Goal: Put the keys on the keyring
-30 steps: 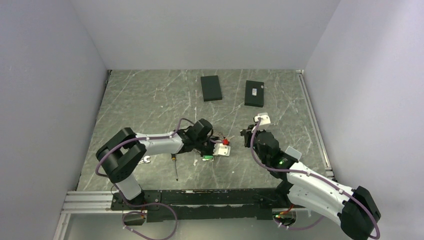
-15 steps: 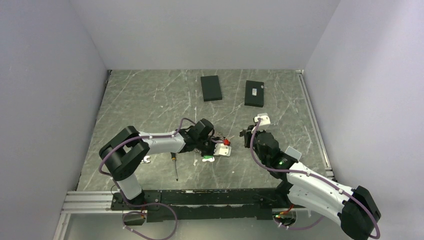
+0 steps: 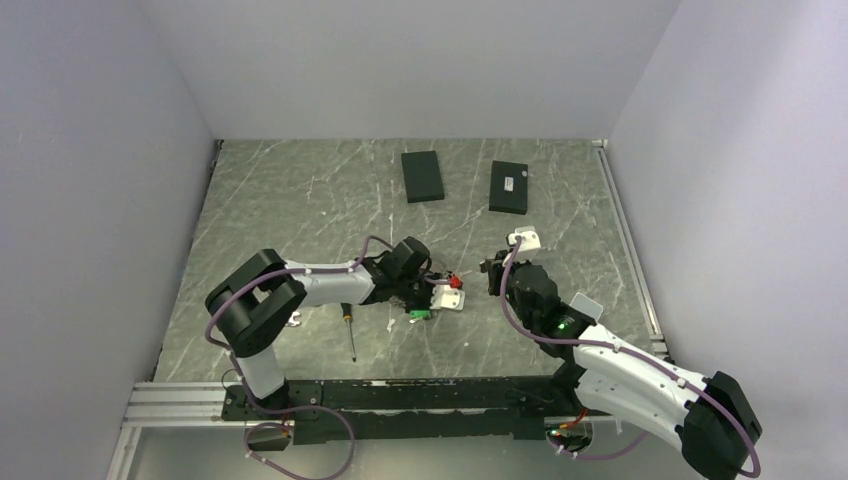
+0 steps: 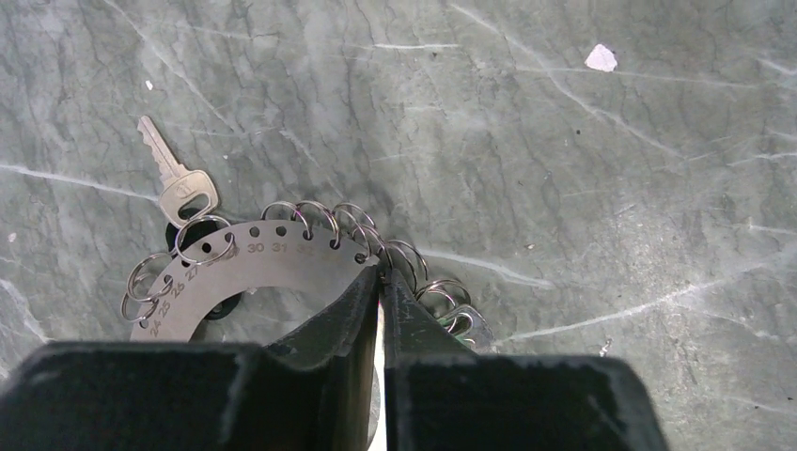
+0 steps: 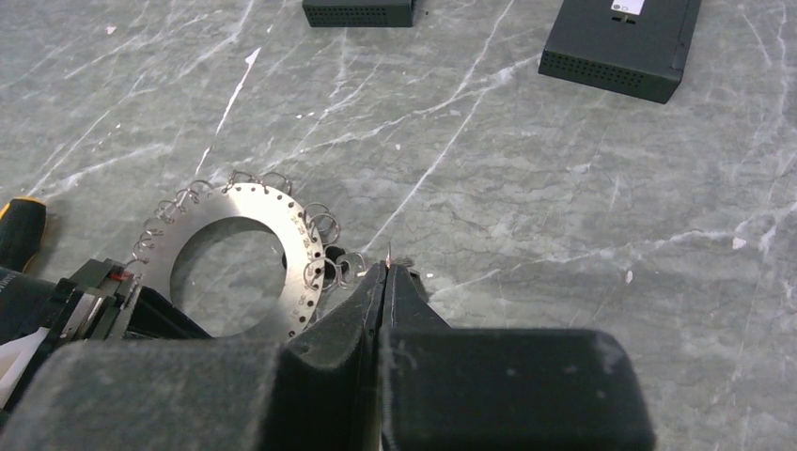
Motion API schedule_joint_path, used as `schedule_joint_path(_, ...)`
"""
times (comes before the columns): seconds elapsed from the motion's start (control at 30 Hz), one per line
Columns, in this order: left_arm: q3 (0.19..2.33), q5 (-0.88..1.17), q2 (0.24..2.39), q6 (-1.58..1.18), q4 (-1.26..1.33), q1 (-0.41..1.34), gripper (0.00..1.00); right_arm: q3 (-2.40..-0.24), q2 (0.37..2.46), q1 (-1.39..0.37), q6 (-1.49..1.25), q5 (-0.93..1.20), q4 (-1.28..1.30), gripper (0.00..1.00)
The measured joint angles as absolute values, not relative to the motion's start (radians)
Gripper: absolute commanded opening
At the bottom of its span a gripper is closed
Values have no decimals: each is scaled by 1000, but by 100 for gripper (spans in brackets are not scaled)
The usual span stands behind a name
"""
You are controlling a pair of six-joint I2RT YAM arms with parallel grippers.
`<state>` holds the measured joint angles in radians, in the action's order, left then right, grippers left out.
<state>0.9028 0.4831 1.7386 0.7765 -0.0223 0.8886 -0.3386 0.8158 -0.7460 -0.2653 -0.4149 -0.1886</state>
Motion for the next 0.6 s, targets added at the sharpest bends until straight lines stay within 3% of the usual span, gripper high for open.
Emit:
schedule_joint_path(0.3, 904, 483, 1748, 745, 21, 887, 32, -335, 813, -746, -265, -415, -189, 0)
schedule_joint_path(0.6, 904, 501, 1752, 699, 43, 887, 35, -335, 809, -746, -265, -416, -189, 0)
